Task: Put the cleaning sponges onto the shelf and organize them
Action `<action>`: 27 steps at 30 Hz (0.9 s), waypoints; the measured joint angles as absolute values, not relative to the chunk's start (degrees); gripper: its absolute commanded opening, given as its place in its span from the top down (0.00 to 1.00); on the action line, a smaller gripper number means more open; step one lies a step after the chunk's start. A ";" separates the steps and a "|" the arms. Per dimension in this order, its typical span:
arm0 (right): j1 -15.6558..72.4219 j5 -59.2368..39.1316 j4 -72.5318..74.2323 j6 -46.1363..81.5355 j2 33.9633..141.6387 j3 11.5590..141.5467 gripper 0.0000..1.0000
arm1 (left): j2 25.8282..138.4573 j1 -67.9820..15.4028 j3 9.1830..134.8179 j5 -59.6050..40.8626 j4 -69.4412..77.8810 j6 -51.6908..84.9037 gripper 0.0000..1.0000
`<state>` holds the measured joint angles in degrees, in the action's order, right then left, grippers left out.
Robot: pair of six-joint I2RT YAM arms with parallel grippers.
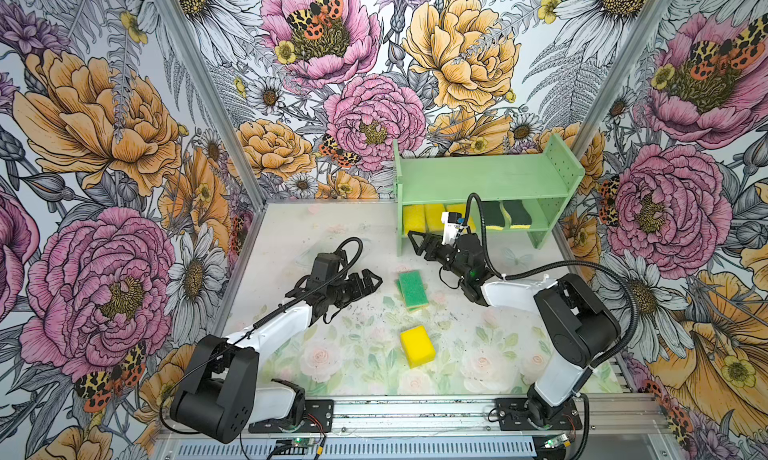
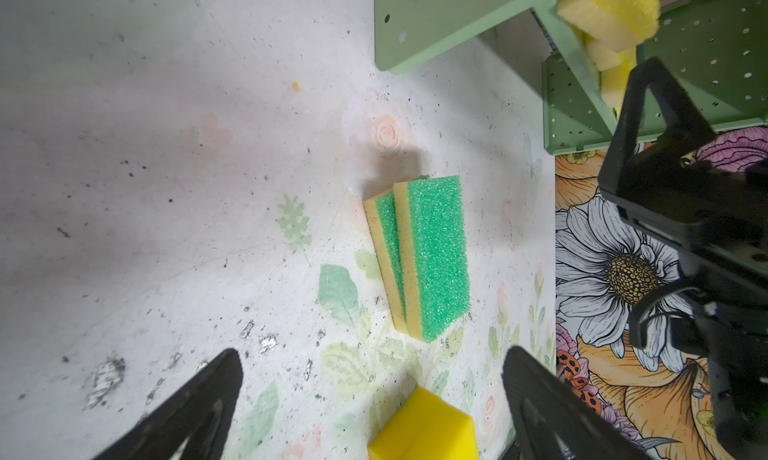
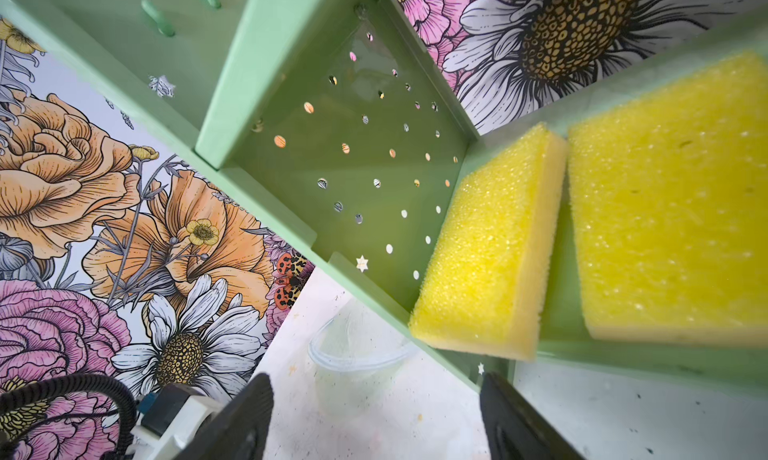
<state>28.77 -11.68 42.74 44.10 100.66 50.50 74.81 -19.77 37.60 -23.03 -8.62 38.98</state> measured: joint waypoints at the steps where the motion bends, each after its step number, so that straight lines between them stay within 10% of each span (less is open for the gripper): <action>1: 28.77 -11.68 42.72 44.10 101.12 50.74 0.20 | 74.81 -19.77 37.63 -22.98 -8.69 38.98 0.01; 27: 26.89 -11.68 42.72 43.92 103.13 53.98 0.20 | 76.20 -20.03 38.33 -22.72 -9.02 38.96 0.01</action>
<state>26.89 -11.68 42.72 43.92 103.13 53.98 76.20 -20.03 38.33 -22.72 -9.02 38.96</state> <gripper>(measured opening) 0.797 0.989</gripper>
